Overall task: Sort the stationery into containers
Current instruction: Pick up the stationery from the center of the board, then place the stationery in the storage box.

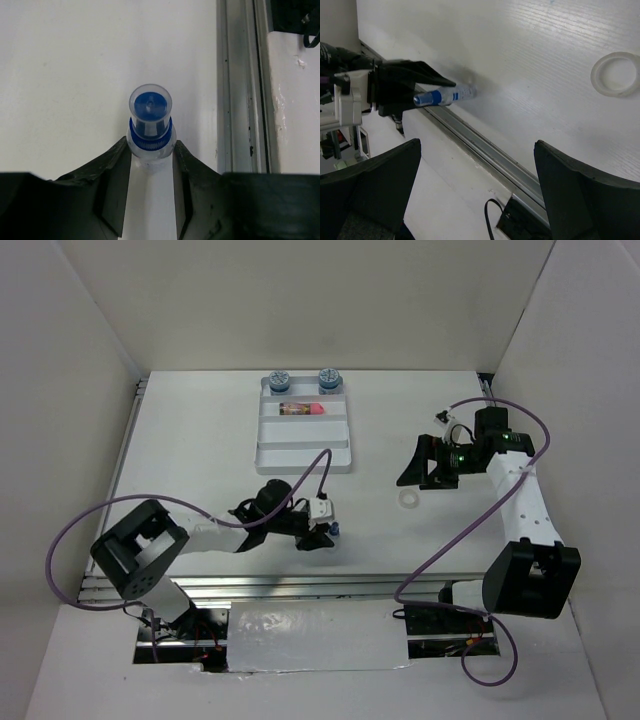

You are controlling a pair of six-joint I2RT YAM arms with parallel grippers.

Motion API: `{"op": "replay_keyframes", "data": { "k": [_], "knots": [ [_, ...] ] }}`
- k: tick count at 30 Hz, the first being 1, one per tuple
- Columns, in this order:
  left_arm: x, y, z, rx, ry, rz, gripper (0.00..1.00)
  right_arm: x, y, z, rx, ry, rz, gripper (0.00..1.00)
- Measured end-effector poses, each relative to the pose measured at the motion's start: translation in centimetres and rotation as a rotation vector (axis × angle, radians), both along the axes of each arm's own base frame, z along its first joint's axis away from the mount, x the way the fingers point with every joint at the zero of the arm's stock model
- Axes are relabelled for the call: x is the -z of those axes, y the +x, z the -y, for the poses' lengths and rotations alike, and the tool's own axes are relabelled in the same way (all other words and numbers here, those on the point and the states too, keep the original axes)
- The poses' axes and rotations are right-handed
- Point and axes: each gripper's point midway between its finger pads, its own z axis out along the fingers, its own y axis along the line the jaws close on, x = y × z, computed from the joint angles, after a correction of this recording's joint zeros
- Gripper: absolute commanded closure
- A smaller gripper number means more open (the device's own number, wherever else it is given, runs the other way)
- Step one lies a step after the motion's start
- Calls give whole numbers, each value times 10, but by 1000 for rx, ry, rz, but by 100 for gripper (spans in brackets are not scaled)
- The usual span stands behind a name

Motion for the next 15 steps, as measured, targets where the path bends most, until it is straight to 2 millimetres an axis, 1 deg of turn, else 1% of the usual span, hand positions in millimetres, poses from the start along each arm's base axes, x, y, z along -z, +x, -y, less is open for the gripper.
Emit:
{"op": "replay_keyframes", "data": {
  "k": [1,2,3,5,8,9,10,11,13,15],
  "knots": [
    [-1,5,-2,-10,24,-14,89,0,0,0,-1,1,2,0],
    [-3,14,-4,-33,53,-24,93,0,0,1,-3,2,4,0],
    [-6,29,-8,-71,96,-26,100,0,0,1,-2,3,4,0],
    [-17,62,-16,-140,198,-40,100,-1,0,2,-1,5,6,0],
    [-45,125,-28,-213,309,-27,100,-1,0,1,-3,10,9,0],
    [-53,142,-38,-246,337,-27,100,-2,0,1,-5,13,9,0],
    [-57,153,-52,-277,381,-43,100,-2,0,1,-6,15,9,0],
    [-69,174,-65,-327,395,-31,99,-2,0,1,-6,16,10,0],
    [-83,200,-98,-413,468,-36,98,-2,0,1,-6,20,12,0],
    [-98,226,-122,-477,536,-32,97,-2,0,1,-4,22,11,0]
  ]
}}
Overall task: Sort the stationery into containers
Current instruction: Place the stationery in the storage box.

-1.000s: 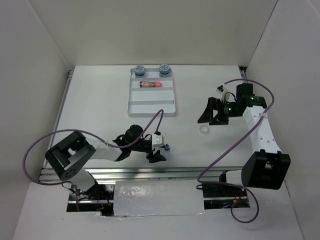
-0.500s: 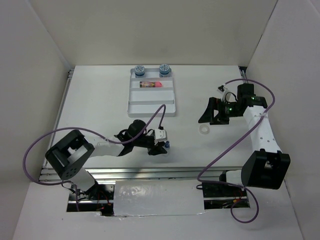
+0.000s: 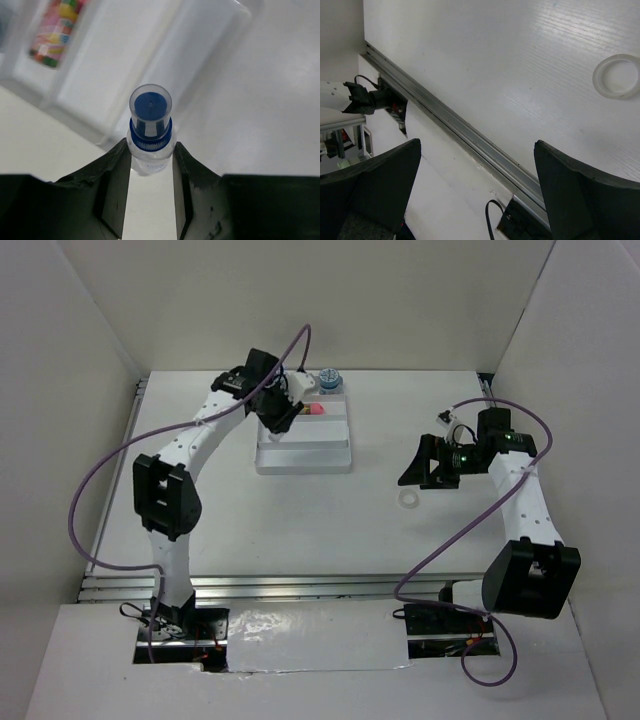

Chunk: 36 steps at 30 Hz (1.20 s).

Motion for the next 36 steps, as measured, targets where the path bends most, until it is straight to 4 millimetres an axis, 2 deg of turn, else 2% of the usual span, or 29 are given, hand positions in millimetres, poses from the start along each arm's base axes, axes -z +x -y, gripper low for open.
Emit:
{"op": "replay_keyframes", "data": {
  "k": [3,5,6,10,14,21,23,24,27,29,30,31,36],
  "knots": [
    [-23,49,-13,-54,69,73,95,0,0,0,1,6,-2,0],
    [-25,73,-18,-72,119,118,94,0,0,0,1,10,-2,0],
    [-20,80,-22,-78,152,129,94,2,0,0,1,11,-5,0],
    [18,80,-39,-58,318,96,93,7,-3,0,4,13,-23,0],
    [48,77,-38,-4,456,78,89,8,-3,1,9,15,-27,0],
    [71,90,-21,54,570,149,86,11,-2,1,11,21,-36,0],
    [76,95,-19,66,596,167,77,12,-3,1,11,21,-39,0],
    [78,96,-19,72,609,174,77,12,-3,1,11,21,-41,0],
    [85,100,-17,78,641,194,52,15,-4,1,14,16,-48,0],
    [87,104,-16,78,653,212,46,15,-3,3,21,11,-47,0],
    [88,105,-15,76,653,217,30,16,-2,3,24,6,-44,0],
    [88,106,-15,75,655,224,25,16,-1,5,28,-1,-43,0],
    [82,116,-7,29,593,276,19,22,3,13,63,-49,-47,0]
  ]
}}
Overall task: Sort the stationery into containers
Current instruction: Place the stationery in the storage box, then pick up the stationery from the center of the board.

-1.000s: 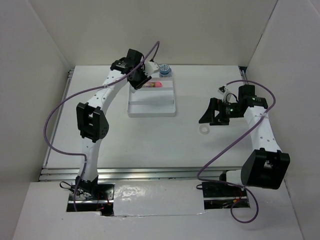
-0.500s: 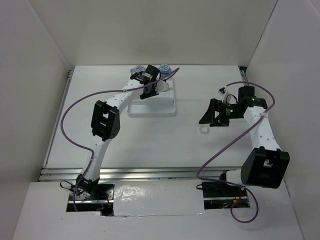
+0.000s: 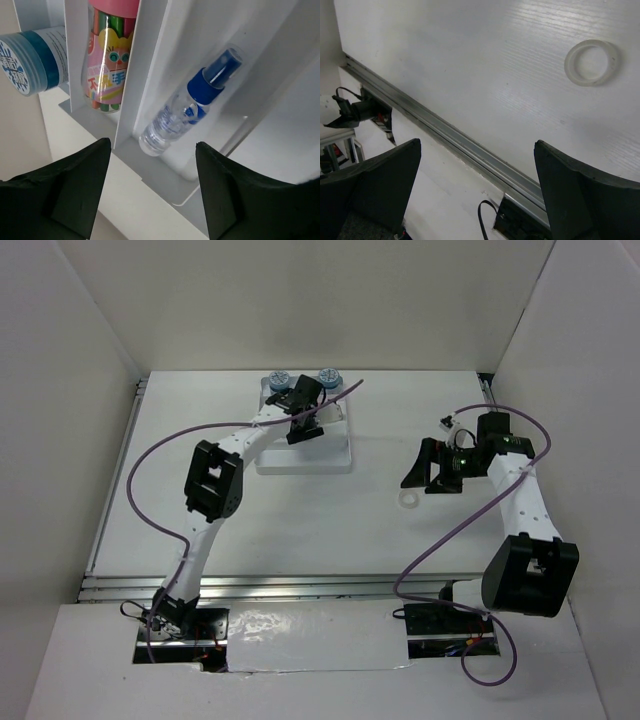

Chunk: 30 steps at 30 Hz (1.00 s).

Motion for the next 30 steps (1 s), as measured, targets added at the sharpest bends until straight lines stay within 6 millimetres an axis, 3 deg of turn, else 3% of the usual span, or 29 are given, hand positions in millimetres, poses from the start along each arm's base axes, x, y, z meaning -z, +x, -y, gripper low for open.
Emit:
{"op": "replay_keyframes", "data": {
  "k": [3,5,9,12,13,15,16,19,22,26,28,30],
  "knots": [
    [-10,-2,3,-22,-78,5,19,5,2,7,20,-42,-3,0],
    [-29,-3,8,-45,-169,24,20,9,4,13,35,-82,-3,0],
    [-107,-13,5,-134,-550,64,22,20,6,28,46,-206,-3,0],
    [-172,-38,-38,-222,-820,117,23,29,8,36,28,-318,6,2],
    [-193,-51,-60,-266,-907,145,23,32,10,38,21,-359,15,2],
    [-226,-73,-93,-316,-1012,218,23,40,15,40,4,-429,20,3],
    [-233,-88,-99,-323,-1043,231,23,44,17,41,-4,-458,17,5],
    [-228,-128,-91,-303,-1093,197,23,63,27,43,-28,-524,-9,7],
    [-187,-160,-85,-311,-1085,100,23,86,32,46,-41,-553,-69,0],
    [-130,-189,-101,-421,-1054,-7,22,99,40,42,-63,-576,-110,0],
    [-118,-196,-109,-460,-1050,-28,21,101,50,32,-89,-585,-102,0],
    [-118,-199,-115,-476,-1053,-19,20,104,56,22,-113,-595,-97,0]
  ]
}}
